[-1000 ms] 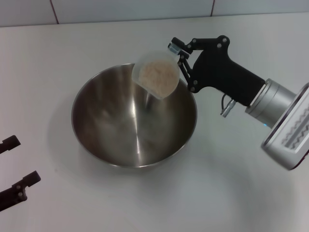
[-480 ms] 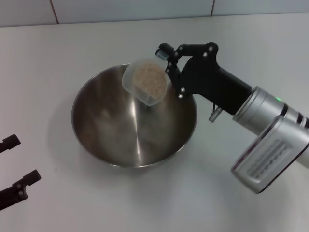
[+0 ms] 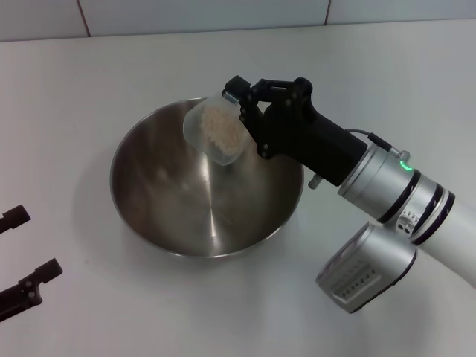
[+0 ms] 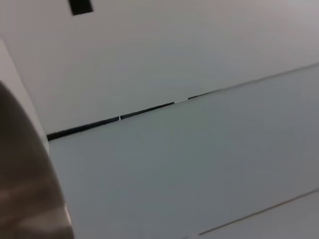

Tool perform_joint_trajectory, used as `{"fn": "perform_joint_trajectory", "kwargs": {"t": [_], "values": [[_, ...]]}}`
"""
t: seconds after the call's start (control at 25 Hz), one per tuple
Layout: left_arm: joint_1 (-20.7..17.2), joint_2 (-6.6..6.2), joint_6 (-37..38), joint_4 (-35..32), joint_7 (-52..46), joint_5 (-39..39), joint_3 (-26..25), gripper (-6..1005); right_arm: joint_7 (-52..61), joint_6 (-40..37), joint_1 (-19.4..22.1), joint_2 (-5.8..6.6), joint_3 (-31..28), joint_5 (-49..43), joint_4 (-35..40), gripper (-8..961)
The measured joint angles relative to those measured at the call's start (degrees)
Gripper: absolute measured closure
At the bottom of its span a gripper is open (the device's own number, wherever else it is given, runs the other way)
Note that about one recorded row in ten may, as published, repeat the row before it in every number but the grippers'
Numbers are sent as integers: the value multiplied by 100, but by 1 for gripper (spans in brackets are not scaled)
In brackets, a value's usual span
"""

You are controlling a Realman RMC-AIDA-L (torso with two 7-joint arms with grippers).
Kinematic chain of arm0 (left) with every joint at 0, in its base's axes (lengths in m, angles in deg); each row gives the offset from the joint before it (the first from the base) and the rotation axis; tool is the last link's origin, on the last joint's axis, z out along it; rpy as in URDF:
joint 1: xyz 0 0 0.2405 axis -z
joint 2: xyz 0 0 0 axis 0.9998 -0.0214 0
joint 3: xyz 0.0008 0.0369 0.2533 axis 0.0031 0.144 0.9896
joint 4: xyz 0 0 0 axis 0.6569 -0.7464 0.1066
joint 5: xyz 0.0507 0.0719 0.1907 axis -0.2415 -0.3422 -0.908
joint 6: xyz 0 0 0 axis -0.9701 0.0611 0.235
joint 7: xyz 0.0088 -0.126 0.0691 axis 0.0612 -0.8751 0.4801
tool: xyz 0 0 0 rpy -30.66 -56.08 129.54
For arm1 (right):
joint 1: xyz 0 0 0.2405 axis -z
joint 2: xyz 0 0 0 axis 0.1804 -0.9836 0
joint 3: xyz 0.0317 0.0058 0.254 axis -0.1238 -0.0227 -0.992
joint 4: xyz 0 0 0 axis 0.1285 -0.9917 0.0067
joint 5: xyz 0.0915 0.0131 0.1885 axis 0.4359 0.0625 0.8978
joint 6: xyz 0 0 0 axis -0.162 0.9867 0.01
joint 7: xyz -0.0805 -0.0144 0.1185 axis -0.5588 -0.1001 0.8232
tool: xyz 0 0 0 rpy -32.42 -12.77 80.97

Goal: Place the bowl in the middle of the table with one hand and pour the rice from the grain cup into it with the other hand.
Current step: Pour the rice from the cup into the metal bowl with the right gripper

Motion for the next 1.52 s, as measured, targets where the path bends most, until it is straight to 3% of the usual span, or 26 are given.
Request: {"fn": "perform_joint_trajectory", "kwargs": {"t": [0.44,1.52], "values": [[0,10,-29,26,-1,0,-87,208,-1746,161,24,2,30,-16,-150,936],[-44,78,-24,22,-6,-35,-131,208,-3675,19,9,-8,-21,-390,-122,935]]}}
